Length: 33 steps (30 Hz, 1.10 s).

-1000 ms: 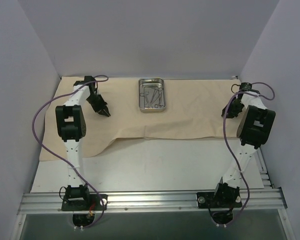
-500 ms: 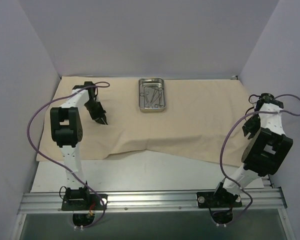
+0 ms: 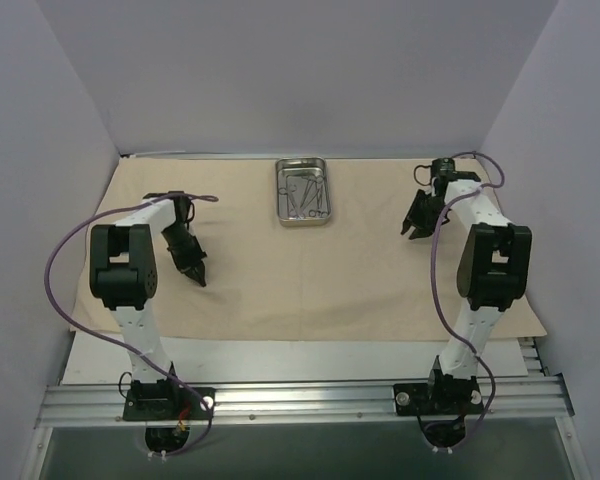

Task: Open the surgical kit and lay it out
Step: Smooth out the surgical kit at the center of the board.

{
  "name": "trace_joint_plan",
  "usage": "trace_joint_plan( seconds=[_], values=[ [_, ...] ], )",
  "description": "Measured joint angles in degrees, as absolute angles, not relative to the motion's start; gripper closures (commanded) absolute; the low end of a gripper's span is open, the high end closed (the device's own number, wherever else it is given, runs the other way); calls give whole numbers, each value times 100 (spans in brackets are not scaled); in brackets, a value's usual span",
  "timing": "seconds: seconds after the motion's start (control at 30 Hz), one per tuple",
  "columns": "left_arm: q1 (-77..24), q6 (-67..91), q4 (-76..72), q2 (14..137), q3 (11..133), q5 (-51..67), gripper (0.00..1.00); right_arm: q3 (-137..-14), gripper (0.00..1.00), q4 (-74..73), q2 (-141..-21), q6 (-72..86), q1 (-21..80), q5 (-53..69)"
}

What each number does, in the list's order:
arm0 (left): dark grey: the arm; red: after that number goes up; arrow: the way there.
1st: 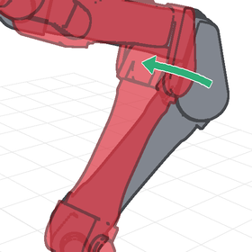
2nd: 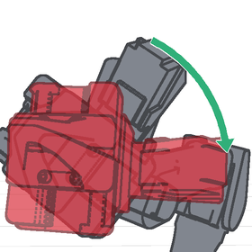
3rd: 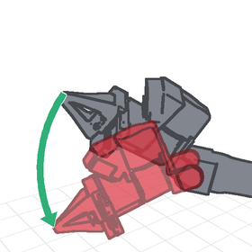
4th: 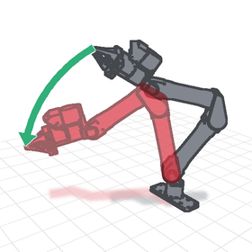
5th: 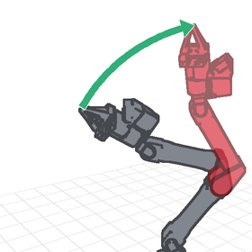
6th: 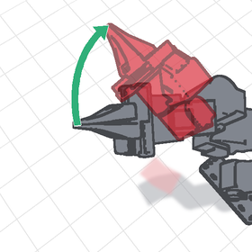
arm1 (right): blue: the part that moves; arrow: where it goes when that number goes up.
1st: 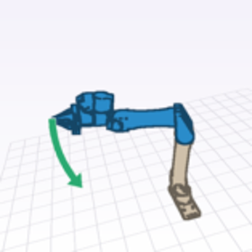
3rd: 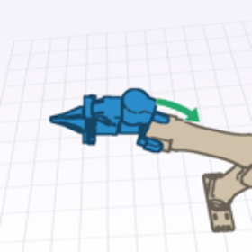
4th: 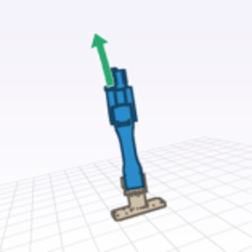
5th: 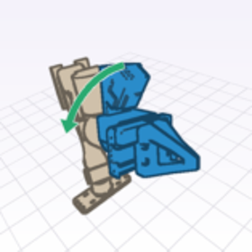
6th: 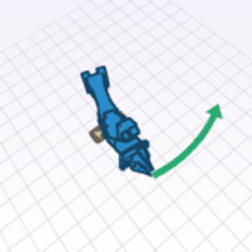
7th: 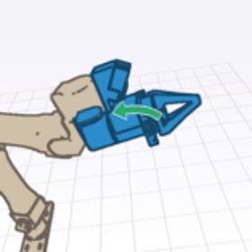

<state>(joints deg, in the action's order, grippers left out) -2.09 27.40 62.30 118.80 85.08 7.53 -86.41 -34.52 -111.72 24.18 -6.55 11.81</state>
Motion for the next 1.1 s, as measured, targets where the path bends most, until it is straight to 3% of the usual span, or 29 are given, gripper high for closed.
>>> trace_joint_plan(
  seconds=[0.13,0.27,0.5,0.63,0.87,1.1],
  values=[
    [-172,2790,6375,11365,7765,714,90,-8672,73,-3275,-11242,2416,78,1625],
    [-169,2799,6462,11126,7675,484,85,-8639,73,-3127,-11314,2412,443,1955],
    [-54,2834,6593,11240,8595,259,80,-8364,77,-2904,-11391,2418,368,2025],
    [119,2849,6482,11382,8899,397,86,-8095,82,-2832,-11415,2423,274,1822],
    [869,3048,6228,11474,7454,1044,87,-7358,86,-2683,-11198,2403,-152,1737],
    [947,3083,6464,11327,6989,1216,89,-6573,88,-2602,-10632,2346,-255,1667]
  ],
)
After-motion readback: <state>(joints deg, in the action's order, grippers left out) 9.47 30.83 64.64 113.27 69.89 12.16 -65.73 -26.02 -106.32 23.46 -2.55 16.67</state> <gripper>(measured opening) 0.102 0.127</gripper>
